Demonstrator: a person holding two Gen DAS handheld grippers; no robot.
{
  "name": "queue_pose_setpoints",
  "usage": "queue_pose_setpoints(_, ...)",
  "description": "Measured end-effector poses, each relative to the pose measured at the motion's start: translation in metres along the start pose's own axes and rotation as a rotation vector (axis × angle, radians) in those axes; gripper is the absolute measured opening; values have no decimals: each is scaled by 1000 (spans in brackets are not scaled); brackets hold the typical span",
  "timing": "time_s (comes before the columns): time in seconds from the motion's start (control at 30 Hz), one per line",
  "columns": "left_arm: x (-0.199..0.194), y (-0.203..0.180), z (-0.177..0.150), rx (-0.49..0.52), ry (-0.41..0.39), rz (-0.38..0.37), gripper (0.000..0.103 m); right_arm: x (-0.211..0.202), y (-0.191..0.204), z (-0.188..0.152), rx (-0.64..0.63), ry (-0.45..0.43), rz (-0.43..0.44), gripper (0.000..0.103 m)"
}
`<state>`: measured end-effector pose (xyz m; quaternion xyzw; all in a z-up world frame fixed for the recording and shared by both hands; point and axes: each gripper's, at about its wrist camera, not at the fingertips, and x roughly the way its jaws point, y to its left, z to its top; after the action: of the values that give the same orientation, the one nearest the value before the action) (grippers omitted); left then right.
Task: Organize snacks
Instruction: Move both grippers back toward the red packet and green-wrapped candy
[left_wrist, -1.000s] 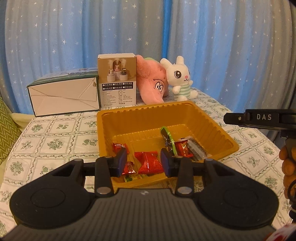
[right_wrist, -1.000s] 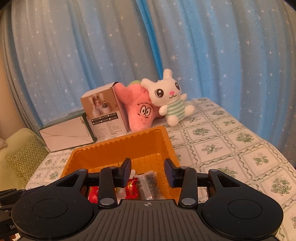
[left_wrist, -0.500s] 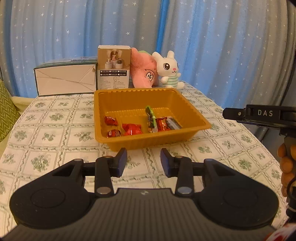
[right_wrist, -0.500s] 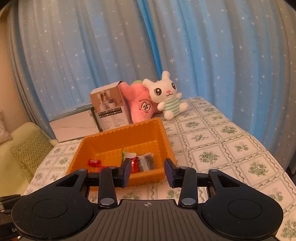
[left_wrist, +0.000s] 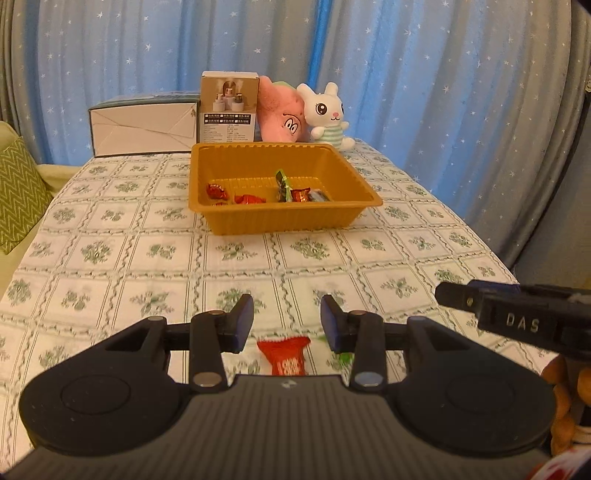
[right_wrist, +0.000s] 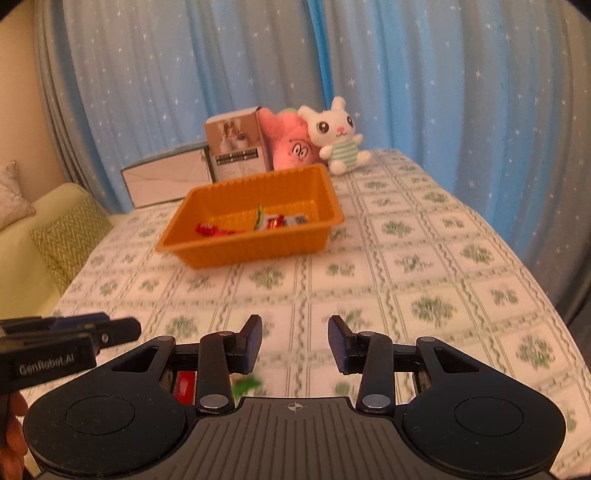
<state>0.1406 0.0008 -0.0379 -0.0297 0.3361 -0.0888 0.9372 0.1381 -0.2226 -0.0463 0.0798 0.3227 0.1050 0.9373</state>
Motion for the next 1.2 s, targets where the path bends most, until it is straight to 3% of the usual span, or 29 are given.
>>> queue_pose_setpoints(0.17, -22, -2, -15, -11, 16, 26, 47, -20, 4, -15, 1, 28, -5, 58)
queue_pose_setpoints(0.4, -42, 4, -29, -63, 38, 51, 62, -42, 10, -25, -15, 69, -35, 59)
queue_pose_setpoints(0.57, -50, 5, -32, -60, 51, 63, 62, -49, 13, -32, -37, 92, -67, 59)
queue_pose_setpoints(1.2, -46, 1, -35, -38, 87, 65, 60, -43, 12, -37, -32, 137, -53, 59)
